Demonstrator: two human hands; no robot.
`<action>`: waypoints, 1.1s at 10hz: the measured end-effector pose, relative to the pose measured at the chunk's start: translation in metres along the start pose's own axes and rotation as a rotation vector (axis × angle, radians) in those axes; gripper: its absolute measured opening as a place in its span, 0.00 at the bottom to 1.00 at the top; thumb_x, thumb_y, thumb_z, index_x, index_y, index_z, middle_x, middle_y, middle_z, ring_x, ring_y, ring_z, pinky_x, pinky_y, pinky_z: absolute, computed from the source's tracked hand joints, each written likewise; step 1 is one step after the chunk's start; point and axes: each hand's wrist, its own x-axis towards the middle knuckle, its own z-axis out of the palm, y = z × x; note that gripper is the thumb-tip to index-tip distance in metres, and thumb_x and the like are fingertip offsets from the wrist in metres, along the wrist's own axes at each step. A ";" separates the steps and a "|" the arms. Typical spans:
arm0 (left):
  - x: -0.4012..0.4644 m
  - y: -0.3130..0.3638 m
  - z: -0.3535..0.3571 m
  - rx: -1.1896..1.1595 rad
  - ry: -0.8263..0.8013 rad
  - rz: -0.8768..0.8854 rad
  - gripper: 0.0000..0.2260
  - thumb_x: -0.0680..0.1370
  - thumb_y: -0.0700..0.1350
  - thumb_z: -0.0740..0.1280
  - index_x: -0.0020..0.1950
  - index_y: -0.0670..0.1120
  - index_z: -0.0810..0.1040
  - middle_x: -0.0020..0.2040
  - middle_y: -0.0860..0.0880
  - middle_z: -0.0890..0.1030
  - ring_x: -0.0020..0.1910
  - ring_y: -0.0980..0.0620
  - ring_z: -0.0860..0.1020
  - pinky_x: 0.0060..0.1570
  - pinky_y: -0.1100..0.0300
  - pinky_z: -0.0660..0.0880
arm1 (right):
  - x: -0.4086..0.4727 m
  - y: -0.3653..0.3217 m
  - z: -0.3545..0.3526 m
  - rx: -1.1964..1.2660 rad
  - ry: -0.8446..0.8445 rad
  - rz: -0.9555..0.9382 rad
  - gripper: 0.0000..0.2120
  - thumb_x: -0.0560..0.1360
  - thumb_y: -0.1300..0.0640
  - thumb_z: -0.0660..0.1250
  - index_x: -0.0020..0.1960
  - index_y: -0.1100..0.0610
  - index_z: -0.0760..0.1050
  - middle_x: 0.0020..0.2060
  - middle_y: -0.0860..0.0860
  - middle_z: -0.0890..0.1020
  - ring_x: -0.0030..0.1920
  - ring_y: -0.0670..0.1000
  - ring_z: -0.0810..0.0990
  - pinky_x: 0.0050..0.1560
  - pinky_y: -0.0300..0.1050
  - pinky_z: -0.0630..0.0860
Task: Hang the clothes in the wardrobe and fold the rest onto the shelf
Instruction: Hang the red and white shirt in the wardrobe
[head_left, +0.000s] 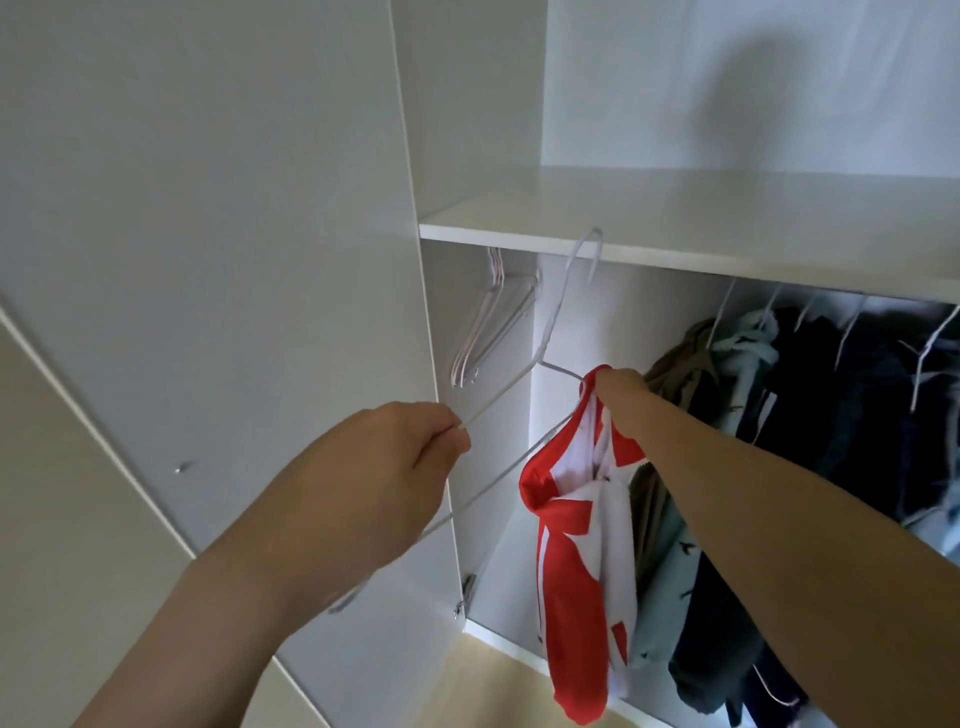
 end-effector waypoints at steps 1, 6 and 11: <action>-0.002 0.002 0.001 0.000 -0.028 0.021 0.16 0.82 0.52 0.54 0.51 0.47 0.78 0.43 0.49 0.80 0.44 0.52 0.78 0.49 0.53 0.73 | 0.000 -0.007 -0.008 0.058 -0.015 -0.017 0.15 0.79 0.59 0.59 0.64 0.64 0.69 0.51 0.54 0.75 0.54 0.51 0.77 0.58 0.42 0.74; -0.019 0.008 -0.030 -0.169 -0.013 -0.004 0.11 0.82 0.52 0.56 0.47 0.56 0.78 0.24 0.68 0.71 0.25 0.67 0.71 0.29 0.70 0.65 | -0.005 -0.020 -0.044 0.251 -0.050 -0.064 0.12 0.79 0.60 0.56 0.37 0.54 0.67 0.36 0.49 0.70 0.33 0.46 0.69 0.35 0.38 0.69; -0.002 0.007 -0.016 -0.049 -0.012 0.058 0.14 0.83 0.50 0.56 0.46 0.48 0.78 0.27 0.53 0.69 0.27 0.58 0.69 0.29 0.70 0.65 | -0.029 -0.032 -0.039 0.310 -0.025 -0.075 0.07 0.77 0.60 0.57 0.43 0.60 0.73 0.40 0.54 0.76 0.34 0.47 0.72 0.37 0.41 0.72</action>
